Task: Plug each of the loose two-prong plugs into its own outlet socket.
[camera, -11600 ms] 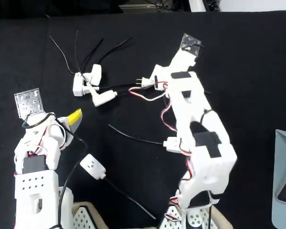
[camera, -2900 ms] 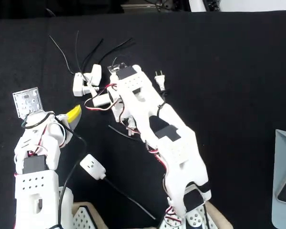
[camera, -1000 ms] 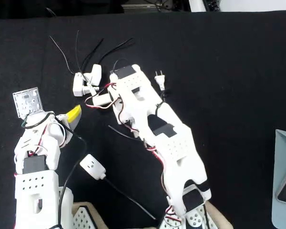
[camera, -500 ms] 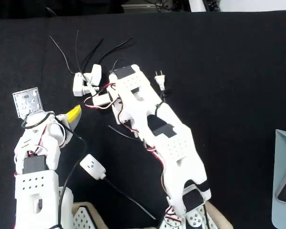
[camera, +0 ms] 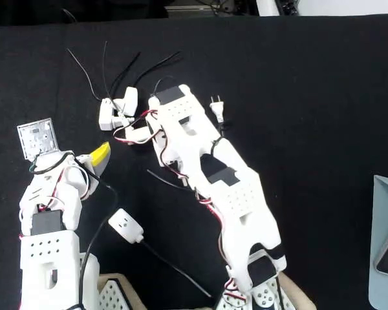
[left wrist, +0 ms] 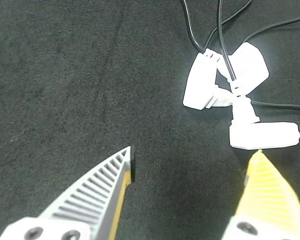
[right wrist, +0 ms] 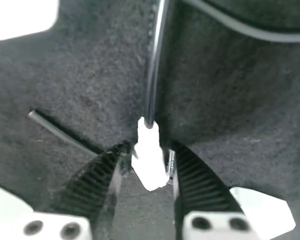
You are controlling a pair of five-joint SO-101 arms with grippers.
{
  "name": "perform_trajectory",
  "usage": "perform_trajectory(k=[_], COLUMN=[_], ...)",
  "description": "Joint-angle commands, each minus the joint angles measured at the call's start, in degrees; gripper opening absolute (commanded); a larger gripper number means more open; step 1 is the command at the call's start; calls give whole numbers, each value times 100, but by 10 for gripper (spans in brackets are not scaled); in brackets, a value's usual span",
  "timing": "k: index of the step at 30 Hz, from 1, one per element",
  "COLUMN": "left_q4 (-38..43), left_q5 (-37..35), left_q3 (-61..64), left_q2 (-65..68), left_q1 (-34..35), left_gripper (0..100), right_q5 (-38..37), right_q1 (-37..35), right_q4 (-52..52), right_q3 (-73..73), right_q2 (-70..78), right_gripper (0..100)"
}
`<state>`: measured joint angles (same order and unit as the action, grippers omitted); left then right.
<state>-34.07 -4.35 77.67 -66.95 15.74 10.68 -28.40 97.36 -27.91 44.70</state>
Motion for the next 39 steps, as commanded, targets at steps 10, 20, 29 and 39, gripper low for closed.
perform_trajectory(k=[10, 20, 29, 39], left_q4=[132, 132, 132, 79], left_q5=[0, 0, 0, -53], left_q3=[-40, -40, -110, -523], left_q2=[-53, -53, -53, -62], left_q1=[-13, -13, 4, -22], left_gripper=[352, 352, 353, 353], right_q5=[70, 70, 26, -158], right_q1=[9, -18, -158, -712], right_q4=[62, 105, 308, -501], right_q3=[-321, -365, 338, 2554], right_q2=[-426, -585, -2316, -5077], right_gripper=[48, 13, 11, 11])
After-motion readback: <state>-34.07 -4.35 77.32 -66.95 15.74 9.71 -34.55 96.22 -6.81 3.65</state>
